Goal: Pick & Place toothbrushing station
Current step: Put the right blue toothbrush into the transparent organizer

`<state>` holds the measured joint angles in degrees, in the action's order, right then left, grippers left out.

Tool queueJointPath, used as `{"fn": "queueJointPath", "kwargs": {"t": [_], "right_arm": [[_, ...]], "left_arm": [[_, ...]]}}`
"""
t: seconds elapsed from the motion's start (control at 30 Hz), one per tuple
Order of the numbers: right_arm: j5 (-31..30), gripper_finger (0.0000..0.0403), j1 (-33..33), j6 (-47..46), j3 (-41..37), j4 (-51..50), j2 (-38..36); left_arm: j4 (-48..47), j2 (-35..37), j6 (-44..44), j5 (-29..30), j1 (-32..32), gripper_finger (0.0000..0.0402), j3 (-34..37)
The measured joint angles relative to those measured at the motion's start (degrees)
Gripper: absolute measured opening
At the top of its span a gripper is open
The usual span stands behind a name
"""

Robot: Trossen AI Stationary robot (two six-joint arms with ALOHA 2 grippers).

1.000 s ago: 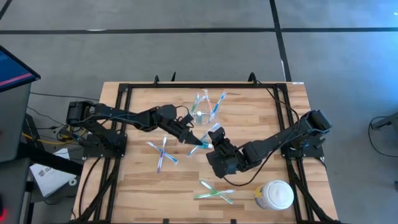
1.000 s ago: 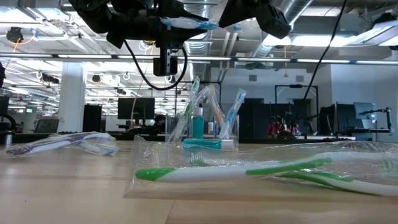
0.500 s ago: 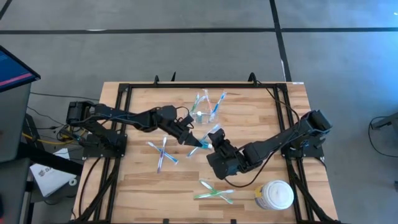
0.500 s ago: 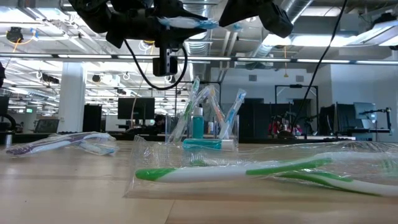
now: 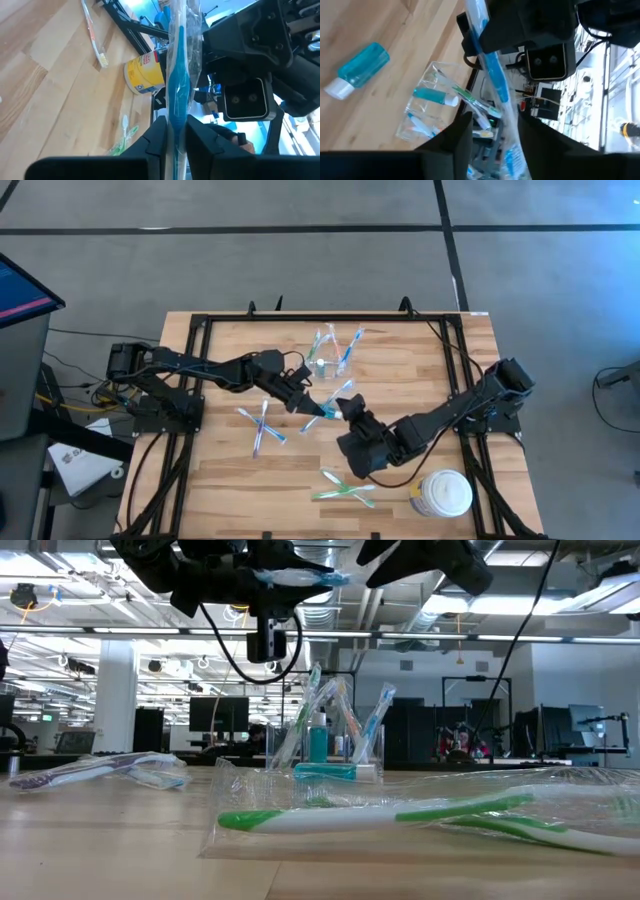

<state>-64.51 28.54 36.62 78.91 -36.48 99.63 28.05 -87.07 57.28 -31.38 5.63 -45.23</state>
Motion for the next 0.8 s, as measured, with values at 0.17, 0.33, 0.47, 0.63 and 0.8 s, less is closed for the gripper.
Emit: {"fn": "queueJointPath", "kwargs": {"t": [0.17, 0.33, 0.47, 0.63, 0.8], "right_arm": [[0.1, 0.0169, 0.4, -8.0, 0.0, -4.1, -0.5], [0.2, 0.0160, 0.7, -18.9, 0.0, -10.6, -1.4], [0.2, 0.0143, 1.2, -26.6, 0.0, -15.7, -1.7], [0.2, 0.0121, 1.6, -35.3, 0.0, -21.8, -1.9], [0.5, 0.0111, 1.8, -44.6, 0.0, -28.0, -1.9]], "left_arm": [[0.0, 0.0, -2.2, 0.2, 0.3, 0.0038, 0.0], [0.0, 0.0, -6.6, 2.4, 0.3, 0.0038, 0.0], [0.0, 0.0, -11.4, 4.8, 0.3, 0.0038, 0.0], [0.0, 0.0, -16.5, 8.4, 0.3, 0.0038, 0.0], [-0.1, 0.0, -22.2, 13.0, -0.5, 0.0038, 0.0]]}}
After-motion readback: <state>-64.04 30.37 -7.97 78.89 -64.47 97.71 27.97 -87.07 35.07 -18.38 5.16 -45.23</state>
